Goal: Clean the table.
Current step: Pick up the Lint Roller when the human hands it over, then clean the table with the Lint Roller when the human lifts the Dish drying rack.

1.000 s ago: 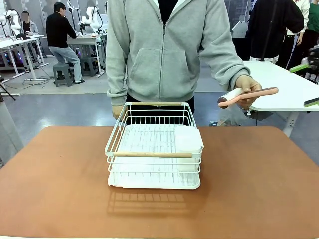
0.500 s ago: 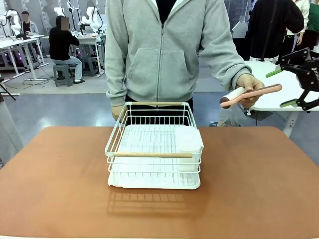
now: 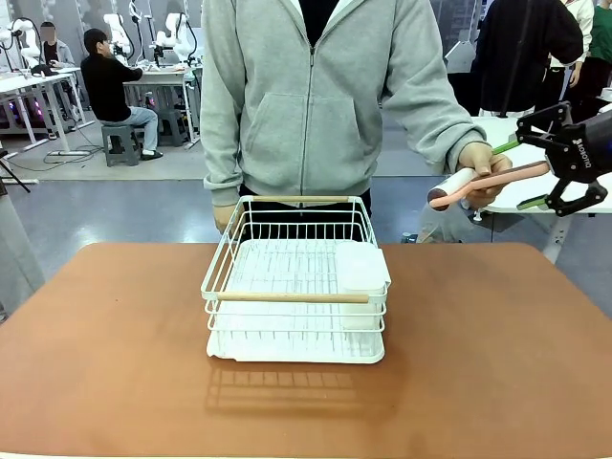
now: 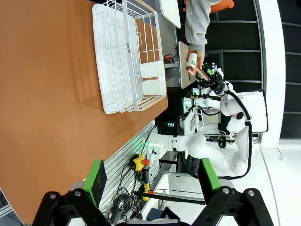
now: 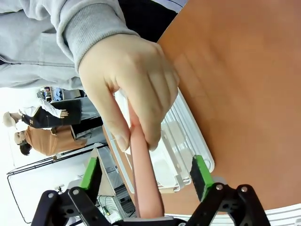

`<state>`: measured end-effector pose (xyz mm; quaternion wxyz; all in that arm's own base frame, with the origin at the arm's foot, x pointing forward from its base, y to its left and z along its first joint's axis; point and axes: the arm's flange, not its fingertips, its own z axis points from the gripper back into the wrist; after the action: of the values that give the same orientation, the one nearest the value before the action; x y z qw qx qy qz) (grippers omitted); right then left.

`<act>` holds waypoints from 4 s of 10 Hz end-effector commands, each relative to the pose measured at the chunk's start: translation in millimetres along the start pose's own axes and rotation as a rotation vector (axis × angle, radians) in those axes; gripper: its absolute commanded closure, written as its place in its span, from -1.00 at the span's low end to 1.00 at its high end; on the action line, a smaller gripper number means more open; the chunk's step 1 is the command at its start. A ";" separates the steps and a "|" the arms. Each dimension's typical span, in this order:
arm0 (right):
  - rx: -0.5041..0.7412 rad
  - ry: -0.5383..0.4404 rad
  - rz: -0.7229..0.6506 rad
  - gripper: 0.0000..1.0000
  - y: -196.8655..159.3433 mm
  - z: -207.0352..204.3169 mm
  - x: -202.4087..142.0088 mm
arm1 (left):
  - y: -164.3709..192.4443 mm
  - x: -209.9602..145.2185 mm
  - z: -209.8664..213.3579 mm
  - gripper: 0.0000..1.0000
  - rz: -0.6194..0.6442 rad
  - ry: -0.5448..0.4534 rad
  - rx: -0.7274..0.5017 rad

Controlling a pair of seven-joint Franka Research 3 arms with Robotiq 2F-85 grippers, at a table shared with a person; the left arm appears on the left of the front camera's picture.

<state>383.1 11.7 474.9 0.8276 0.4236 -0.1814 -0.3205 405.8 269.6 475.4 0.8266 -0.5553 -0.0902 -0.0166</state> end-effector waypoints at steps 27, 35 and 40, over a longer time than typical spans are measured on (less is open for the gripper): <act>0.016 -0.015 0.016 1.00 -3.5 -0.3 5.4 | -0.7 -2.9 1.0 -1.00 -0.003 -0.001 -0.002; 0.016 -0.015 0.016 1.00 -3.5 -0.3 5.4 | -0.7 -2.9 1.0 -1.00 -0.003 -0.001 -0.002; -0.254 0.314 0.541 0.58 70.8 -16.3 59.6 | -0.7 -2.9 1.0 -1.00 -0.003 -0.001 -0.002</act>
<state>419.8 8.4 509.4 0.9242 0.3388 -0.1154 -0.1333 405.9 269.3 475.4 0.8265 -0.5554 -0.0900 -0.0169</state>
